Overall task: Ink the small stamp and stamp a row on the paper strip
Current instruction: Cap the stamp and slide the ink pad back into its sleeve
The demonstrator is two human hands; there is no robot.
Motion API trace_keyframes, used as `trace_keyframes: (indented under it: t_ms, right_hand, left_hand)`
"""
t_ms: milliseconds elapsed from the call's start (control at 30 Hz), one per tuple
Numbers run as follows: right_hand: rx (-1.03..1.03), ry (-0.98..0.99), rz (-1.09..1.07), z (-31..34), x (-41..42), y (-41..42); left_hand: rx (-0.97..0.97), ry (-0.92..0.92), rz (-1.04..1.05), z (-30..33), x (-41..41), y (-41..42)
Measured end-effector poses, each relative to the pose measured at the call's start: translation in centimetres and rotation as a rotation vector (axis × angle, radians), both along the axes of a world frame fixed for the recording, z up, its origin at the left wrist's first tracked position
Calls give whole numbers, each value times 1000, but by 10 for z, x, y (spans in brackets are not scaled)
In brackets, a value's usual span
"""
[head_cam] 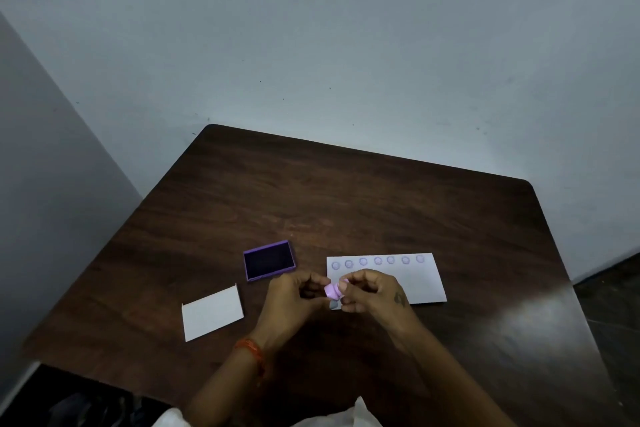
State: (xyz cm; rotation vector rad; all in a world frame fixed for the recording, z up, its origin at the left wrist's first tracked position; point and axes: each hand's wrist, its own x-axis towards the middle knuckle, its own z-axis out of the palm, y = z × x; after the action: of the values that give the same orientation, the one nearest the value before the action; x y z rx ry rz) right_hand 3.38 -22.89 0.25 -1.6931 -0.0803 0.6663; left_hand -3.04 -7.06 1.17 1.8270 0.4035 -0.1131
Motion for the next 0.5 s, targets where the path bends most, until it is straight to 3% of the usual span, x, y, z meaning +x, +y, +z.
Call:
trace_keyframes:
  t_ms: [333,500]
  right_hand:
    - [31,64,53,-5,-2,17]
    - [-144,-129,86,-9,1,34]
  left_hand:
    - [-2,-81,56,-4,-5,5]
    - [50,-130,103,-11,-6,11]
